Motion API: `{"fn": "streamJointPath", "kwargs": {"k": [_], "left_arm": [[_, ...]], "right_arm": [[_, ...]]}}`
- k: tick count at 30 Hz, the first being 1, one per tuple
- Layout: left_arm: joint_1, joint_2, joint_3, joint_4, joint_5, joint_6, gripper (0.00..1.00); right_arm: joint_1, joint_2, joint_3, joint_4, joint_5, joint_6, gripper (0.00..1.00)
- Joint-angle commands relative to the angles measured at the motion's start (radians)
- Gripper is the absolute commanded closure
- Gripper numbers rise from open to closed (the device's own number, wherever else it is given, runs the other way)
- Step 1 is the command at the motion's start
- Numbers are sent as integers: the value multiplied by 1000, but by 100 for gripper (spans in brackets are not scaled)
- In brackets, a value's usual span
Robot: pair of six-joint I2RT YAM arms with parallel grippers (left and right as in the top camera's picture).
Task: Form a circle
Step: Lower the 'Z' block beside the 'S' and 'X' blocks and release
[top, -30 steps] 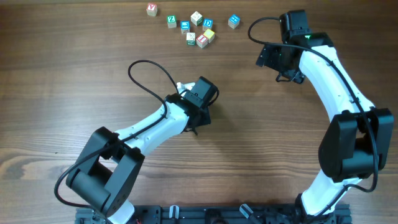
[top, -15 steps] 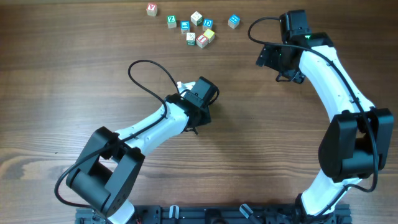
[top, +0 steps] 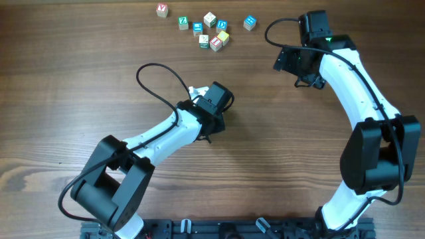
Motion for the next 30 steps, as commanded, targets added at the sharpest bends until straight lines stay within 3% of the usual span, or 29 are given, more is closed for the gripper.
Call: {"fn": "streamJointPath", "kwargs": {"k": [1, 5, 8, 9, 12, 16, 30], "left_arm": [[8, 2, -9, 18, -18, 1, 67], [8, 2, -9, 26, -25, 1, 69], [8, 2, -9, 26, -25, 1, 53], [8, 2, -9, 26, -25, 1, 53], [8, 2, -9, 25, -24, 1, 55], [8, 2, -9, 26, -24, 1, 66], [8, 2, -9, 38, -36, -3, 65]], "right_arm": [[2, 2, 8, 3, 22, -1, 0], [2, 2, 8, 3, 22, -1, 0], [2, 2, 8, 3, 22, -1, 0], [2, 2, 8, 3, 22, -1, 0], [2, 2, 8, 3, 22, -1, 0], [2, 2, 8, 3, 22, -1, 0], [2, 2, 8, 3, 22, -1, 0]]}}
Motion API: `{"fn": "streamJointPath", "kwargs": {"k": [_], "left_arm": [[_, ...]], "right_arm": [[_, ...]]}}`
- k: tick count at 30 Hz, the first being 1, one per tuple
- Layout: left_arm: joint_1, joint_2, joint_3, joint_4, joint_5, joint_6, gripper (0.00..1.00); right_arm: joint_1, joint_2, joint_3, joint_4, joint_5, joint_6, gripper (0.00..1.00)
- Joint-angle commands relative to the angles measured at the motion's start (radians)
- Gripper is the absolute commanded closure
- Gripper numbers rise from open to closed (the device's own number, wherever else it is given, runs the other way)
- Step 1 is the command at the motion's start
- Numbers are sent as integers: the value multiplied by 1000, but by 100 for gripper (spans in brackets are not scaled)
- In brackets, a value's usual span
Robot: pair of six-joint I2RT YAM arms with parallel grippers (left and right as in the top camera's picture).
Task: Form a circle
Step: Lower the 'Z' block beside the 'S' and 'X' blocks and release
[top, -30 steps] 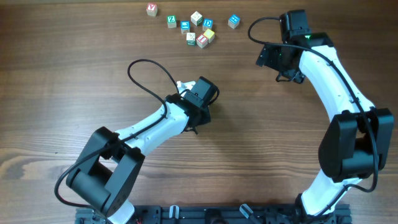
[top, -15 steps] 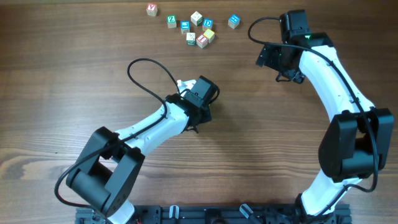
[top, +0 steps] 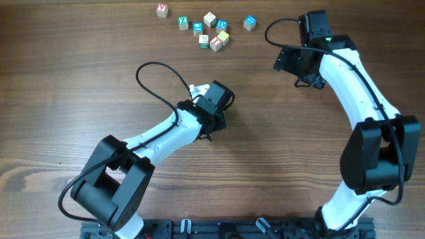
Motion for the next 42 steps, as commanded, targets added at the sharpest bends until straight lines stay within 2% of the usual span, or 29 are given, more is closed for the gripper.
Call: {"fn": "streamJointPath", "kwargs": {"k": [1, 8, 12, 15, 26, 31, 33, 35, 40, 42], "left_arm": [[8, 2, -9, 3, -25, -4, 65], [8, 2, -9, 2, -24, -7, 63], [8, 2, -9, 3, -24, -6, 55], [8, 2, -9, 5, -25, -7, 67], [8, 2, -9, 6, -50, -29, 69], [8, 2, -9, 6, -48, -29, 59], [8, 2, -9, 6, -42, -29, 58], [7, 2, -9, 6, -39, -28, 58], [7, 2, -9, 7, -39, -28, 69], [7, 2, -9, 7, -39, -24, 70]], "right_arm": [[2, 2, 8, 3, 22, -1, 0], [2, 2, 8, 3, 22, -1, 0], [2, 2, 8, 3, 22, -1, 0], [2, 2, 8, 3, 22, -1, 1], [2, 2, 8, 3, 22, -2, 0], [2, 2, 8, 3, 22, -1, 0], [2, 2, 8, 3, 22, -2, 0], [2, 2, 8, 3, 22, -1, 0], [2, 2, 8, 3, 22, -1, 0], [2, 2, 8, 3, 22, -1, 0]]}}
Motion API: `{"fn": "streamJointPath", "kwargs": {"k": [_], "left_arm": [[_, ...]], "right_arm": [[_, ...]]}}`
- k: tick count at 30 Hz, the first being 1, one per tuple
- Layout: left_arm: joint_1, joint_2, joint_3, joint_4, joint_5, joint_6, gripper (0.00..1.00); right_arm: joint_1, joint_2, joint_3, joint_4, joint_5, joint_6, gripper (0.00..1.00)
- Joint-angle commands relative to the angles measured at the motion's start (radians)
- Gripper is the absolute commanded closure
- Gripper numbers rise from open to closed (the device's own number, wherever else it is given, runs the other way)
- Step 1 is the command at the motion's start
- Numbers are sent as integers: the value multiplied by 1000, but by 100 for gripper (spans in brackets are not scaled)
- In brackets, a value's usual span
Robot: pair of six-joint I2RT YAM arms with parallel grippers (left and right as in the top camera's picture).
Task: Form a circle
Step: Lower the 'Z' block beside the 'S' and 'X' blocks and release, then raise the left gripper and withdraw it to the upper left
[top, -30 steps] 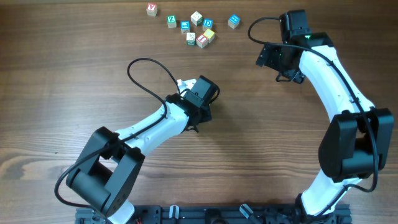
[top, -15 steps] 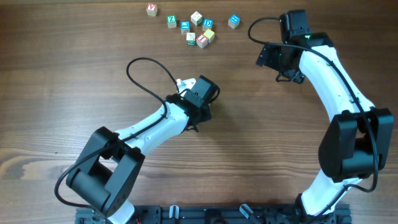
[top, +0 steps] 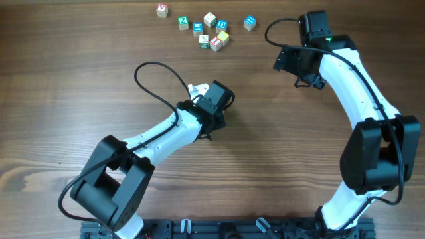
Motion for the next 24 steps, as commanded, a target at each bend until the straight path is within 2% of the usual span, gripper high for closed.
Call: {"fn": "streamJointPath", "kwargs": {"k": [1, 5, 9, 15, 19, 24], "left_arm": [[7, 2, -9, 4, -13, -2, 70], [7, 2, -9, 7, -13, -2, 69], [7, 2, -9, 7, -13, -1, 56], [7, 2, -9, 6, -13, 2, 57], [7, 2, -9, 6, -13, 2, 68], [7, 2, -9, 7, -13, 2, 68]], "right_arm": [[2, 2, 8, 3, 22, -2, 0], [2, 2, 8, 3, 22, -2, 0], [2, 2, 8, 3, 22, -1, 0], [2, 2, 8, 3, 22, -1, 0], [2, 2, 8, 3, 22, -1, 0], [2, 2, 8, 3, 22, -1, 0]]}}
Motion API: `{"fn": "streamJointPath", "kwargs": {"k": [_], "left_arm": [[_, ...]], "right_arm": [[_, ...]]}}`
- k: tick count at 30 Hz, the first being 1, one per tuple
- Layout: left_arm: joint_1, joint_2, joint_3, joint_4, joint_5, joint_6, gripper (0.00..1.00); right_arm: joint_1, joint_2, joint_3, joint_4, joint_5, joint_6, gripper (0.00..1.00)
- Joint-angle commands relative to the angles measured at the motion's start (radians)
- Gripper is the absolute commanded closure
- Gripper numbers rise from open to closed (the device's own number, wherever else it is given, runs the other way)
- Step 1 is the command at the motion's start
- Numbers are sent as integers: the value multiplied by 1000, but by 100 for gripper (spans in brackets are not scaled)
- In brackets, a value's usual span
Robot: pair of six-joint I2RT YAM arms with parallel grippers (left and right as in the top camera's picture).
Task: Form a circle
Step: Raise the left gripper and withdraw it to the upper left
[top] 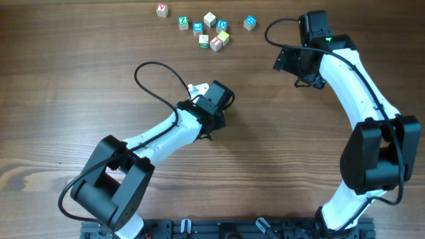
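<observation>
Several small lettered cubes lie at the table's far edge in the overhead view. A red-and-white cube (162,9) sits apart at the left and a blue cube (249,22) apart at the right. Between them is a loose cluster with a green cube (183,22), a white cube (209,19) and a red cube (216,43). My left gripper (194,89) is mid-table, well short of the cluster, pointing left; its jaw gap is not visible. My right gripper (284,61) hovers right of the cubes, its fingers hidden under the wrist.
The left arm's black cable (156,76) loops up over the table left of the wrist. The wooden table (80,79) stretches bare on both sides of the arms. Both arm bases stand at the near edge.
At the oldest moment my left gripper was mid-table below the cube cluster. At each later moment it was a few pixels farther up and left, its cable loop shifted with it. The right arm and all the cubes stayed where they were.
</observation>
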Motion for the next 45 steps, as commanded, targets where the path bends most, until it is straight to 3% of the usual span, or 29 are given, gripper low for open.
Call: {"fn": "streamJointPath", "kwargs": {"k": [1, 11, 16, 19, 20, 21, 27, 36, 40, 43, 45], "left_arm": [[7, 2, -9, 4, -13, 1, 68], [7, -7, -3, 3, 8, 31, 55], [22, -157, 56, -32, 28, 77, 51], [57, -261, 77, -48, 28, 82, 63], [82, -308, 77, -47, 28, 99, 85], [99, -333, 77, -48, 28, 108, 96], [233, -370, 76, -97, 29, 159, 96], [323, -222, 82, -108, 90, 262, 96], [354, -170, 240, -214, 168, 297, 96], [360, -89, 412, -385, 171, 343, 96], [363, -34, 447, -410, 152, 346, 96]], "right_arm": [[2, 2, 8, 3, 22, -1, 0], [2, 2, 8, 3, 22, -1, 0], [2, 2, 8, 3, 22, -1, 0], [2, 2, 8, 3, 22, -1, 0], [2, 2, 8, 3, 22, -1, 0], [2, 2, 8, 3, 22, -2, 0], [2, 2, 8, 3, 22, -1, 0], [2, 2, 8, 3, 22, -2, 0], [2, 2, 8, 3, 22, -1, 0], [2, 2, 8, 3, 22, -2, 0], [2, 2, 8, 3, 22, -1, 0]]}}
